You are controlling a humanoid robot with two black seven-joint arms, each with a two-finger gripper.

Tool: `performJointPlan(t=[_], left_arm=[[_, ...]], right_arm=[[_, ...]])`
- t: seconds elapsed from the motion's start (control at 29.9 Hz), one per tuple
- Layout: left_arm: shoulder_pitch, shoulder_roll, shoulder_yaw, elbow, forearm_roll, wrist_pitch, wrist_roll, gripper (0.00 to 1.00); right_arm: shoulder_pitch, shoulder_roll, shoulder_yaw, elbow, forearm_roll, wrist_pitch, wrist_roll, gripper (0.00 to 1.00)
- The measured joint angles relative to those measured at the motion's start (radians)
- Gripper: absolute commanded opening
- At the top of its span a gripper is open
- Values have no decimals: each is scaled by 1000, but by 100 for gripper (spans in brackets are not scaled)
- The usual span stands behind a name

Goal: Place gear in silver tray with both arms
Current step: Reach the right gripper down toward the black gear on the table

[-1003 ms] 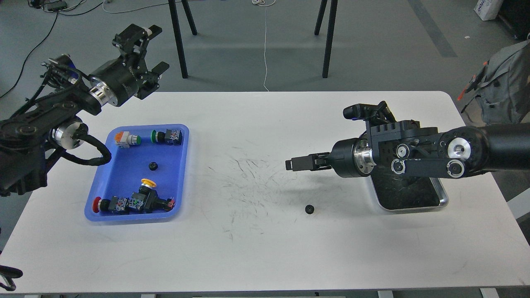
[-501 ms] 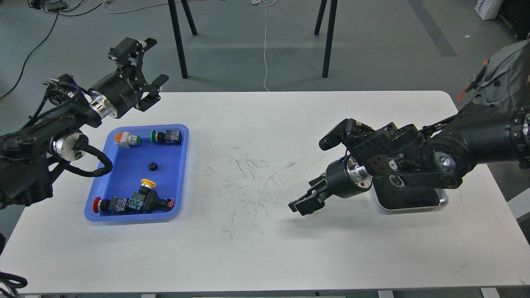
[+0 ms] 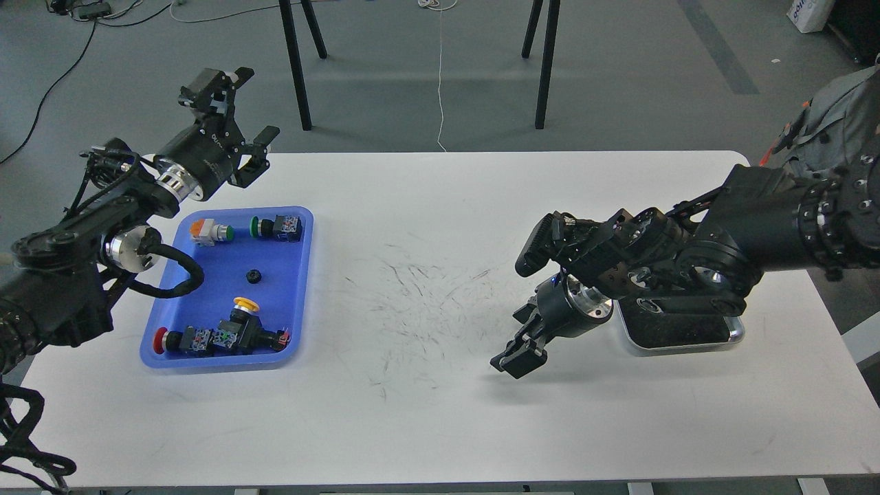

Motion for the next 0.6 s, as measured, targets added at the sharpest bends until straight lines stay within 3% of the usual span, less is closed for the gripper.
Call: performJointPlan(t=[0.47,0.6], left_arm=[[5,0,-13,1,0,-8,0,100],[5,0,-13,4,-1,-8,0,100]], right_arm=[[-10,97,-74,-61,-11,-1,22,83],[-11,99,-78,-62,-13,0,22,76]])
